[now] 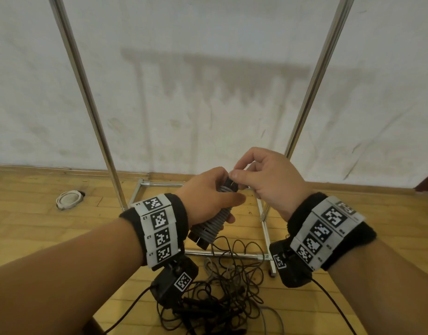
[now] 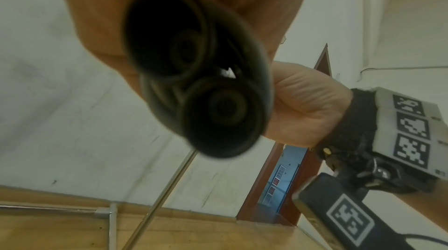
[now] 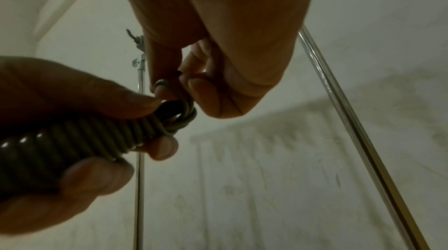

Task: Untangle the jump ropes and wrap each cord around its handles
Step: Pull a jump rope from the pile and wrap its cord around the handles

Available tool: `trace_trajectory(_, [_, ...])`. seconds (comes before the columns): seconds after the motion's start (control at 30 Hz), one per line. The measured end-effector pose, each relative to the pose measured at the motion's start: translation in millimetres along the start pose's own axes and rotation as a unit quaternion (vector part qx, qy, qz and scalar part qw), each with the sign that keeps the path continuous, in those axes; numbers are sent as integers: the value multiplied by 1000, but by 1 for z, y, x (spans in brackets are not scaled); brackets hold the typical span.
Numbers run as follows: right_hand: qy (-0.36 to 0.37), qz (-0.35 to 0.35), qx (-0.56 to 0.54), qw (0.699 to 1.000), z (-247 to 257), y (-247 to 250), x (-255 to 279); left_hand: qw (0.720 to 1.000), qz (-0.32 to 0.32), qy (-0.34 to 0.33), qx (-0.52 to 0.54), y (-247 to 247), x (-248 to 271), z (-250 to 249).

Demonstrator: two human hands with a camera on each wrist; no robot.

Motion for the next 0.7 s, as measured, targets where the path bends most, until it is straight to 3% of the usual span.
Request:
trace_trajectory(0.2, [3, -59, 39, 998, -1, -6, -2, 995, -35, -29, 93, 5, -2, 0])
trace_trajectory(0.33, [0, -62, -16, 998, -1, -7, -1, 995, -34, -48, 84, 5, -2, -1])
trace_trajectory(0.63, [35, -117, 36, 992, -2, -13, -3, 982, -43, -47, 178, 4, 0, -2])
trace_trajectory(0.7, [41, -115, 25, 992, -1, -15, -2, 986, -61, -45, 151, 8, -1, -2])
Point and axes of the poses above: each hand's wrist, its own x-axis away from the middle knuckle, its own y-axis out of the back of the hand, z = x × y, the point moved 1 cm from there along -x, towards the middle knuckle, and after that the axes turned 13 degrees about z, right-handed, at the moved point
